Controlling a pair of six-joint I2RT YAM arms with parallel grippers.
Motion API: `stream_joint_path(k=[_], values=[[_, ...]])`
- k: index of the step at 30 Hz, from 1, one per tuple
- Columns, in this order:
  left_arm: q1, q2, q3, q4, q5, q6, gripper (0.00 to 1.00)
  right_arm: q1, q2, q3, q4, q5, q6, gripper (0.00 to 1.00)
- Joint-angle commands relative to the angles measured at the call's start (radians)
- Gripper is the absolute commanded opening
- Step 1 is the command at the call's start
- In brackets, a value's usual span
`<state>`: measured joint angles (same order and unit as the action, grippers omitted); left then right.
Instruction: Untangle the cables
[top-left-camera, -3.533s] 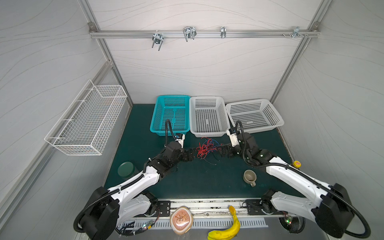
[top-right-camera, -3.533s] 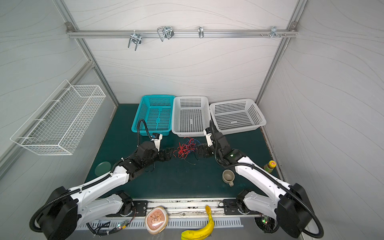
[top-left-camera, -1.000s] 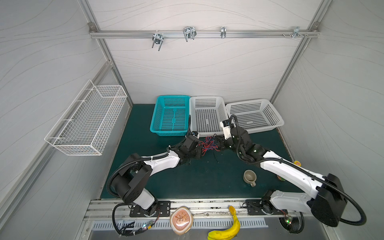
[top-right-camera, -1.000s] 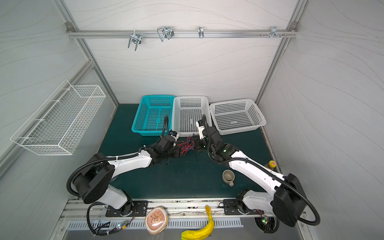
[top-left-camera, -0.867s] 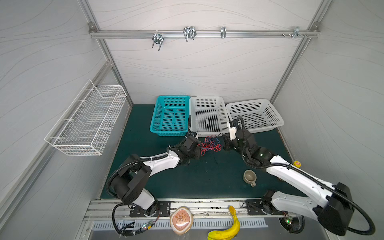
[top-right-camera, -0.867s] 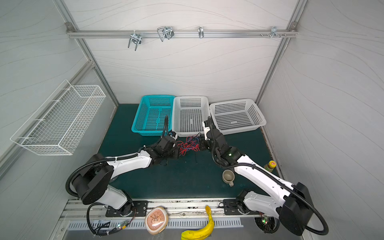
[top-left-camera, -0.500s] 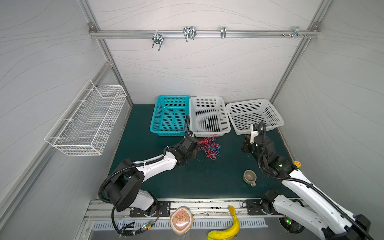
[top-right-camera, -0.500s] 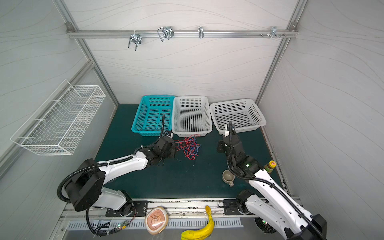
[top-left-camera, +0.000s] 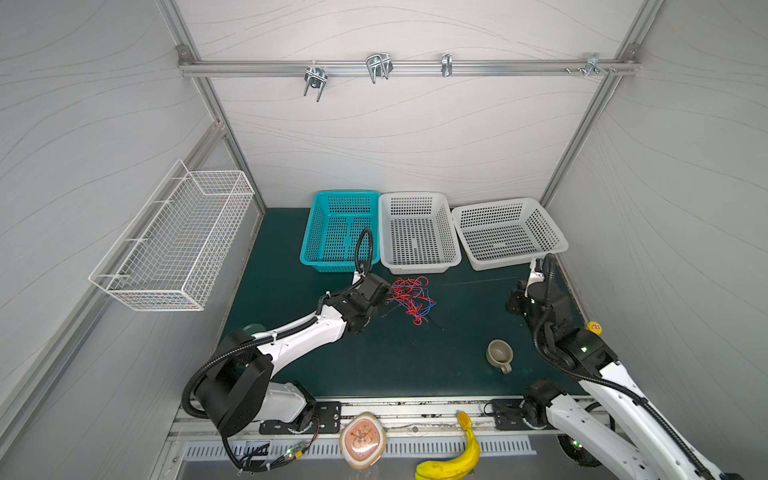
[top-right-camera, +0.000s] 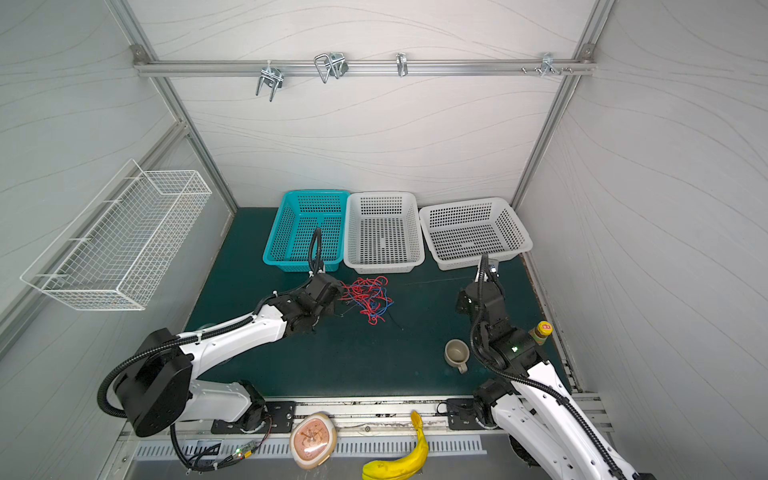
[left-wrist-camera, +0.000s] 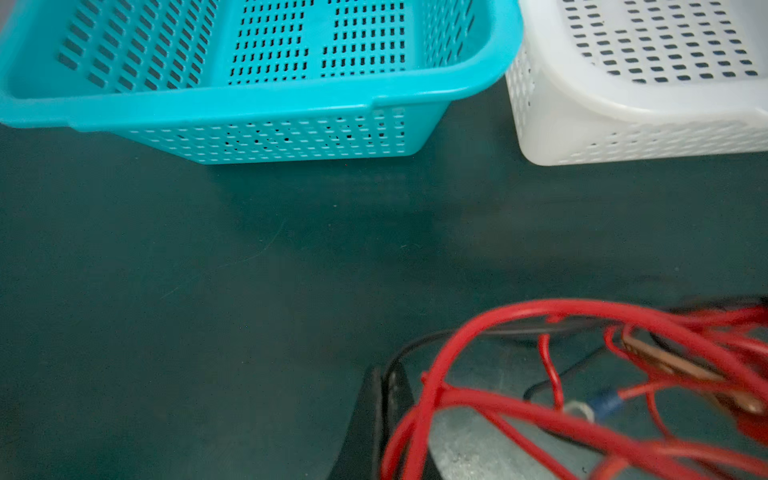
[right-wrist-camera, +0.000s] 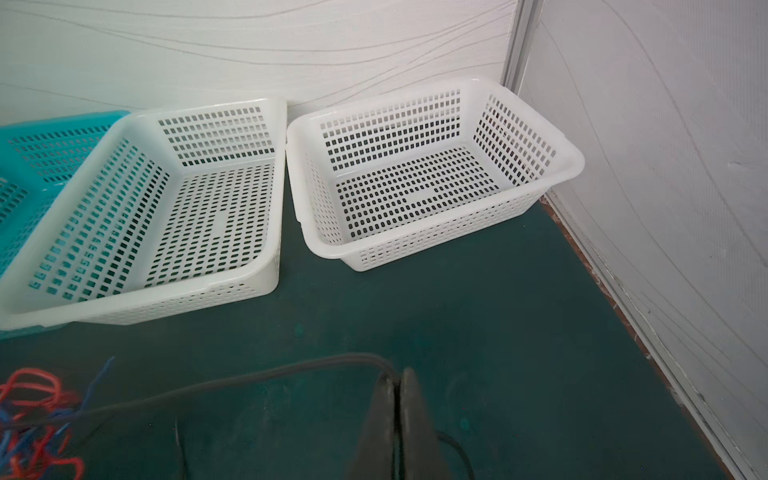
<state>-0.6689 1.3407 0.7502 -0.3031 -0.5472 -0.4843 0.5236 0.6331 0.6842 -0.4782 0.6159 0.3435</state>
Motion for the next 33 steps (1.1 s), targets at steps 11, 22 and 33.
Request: stream_joint_path(k=[11, 22, 33], values=[[0.133, -0.056, -0.049, -0.168, -0.135, -0.138, 0.0, -0.1, 0.034, 0.116, -0.182, 0.262, 0.055, 0.0], [0.174, -0.105, -0.106, -0.075, -0.053, -0.106, 0.0, -0.195, -0.013, 0.107, -0.107, -0.002, -0.033, 0.0], [0.169, -0.247, -0.203, 0.176, 0.231, 0.048, 0.12, -0.179, 0.081, 0.049, 0.123, -0.467, -0.088, 0.0]])
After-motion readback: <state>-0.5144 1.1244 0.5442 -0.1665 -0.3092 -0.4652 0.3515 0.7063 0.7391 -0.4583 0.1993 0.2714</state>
